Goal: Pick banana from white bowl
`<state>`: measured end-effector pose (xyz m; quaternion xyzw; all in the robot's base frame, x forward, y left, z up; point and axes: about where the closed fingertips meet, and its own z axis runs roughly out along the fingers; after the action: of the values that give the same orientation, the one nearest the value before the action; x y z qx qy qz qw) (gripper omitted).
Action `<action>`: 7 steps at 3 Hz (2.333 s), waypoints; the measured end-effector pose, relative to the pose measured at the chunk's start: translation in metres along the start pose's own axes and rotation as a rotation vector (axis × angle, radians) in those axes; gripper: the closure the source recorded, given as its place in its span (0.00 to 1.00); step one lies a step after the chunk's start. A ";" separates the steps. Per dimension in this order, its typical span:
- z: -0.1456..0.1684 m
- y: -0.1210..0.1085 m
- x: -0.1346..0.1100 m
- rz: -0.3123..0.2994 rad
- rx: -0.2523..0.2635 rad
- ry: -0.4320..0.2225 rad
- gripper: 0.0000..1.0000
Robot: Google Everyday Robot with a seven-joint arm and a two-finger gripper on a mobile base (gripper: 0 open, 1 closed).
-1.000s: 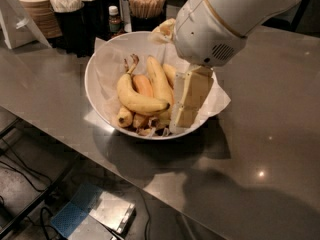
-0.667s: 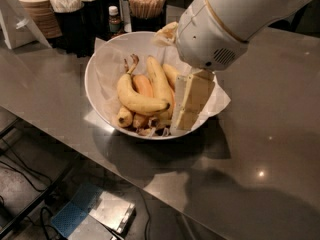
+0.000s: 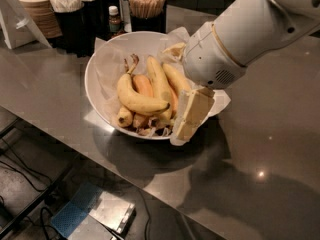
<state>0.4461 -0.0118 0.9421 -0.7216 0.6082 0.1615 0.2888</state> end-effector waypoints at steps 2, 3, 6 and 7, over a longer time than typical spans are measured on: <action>0.000 0.000 0.000 0.000 0.000 0.000 0.20; 0.000 0.000 0.000 0.000 0.000 0.000 0.42; 0.011 -0.001 0.007 0.026 -0.014 -0.015 0.62; 0.011 -0.001 0.007 0.026 -0.014 -0.015 0.39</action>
Offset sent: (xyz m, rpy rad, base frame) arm 0.0000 0.0000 0.0000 0.0000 0.0000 0.0000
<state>0.4497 -0.0099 0.9295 -0.7143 0.6141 0.1748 0.2864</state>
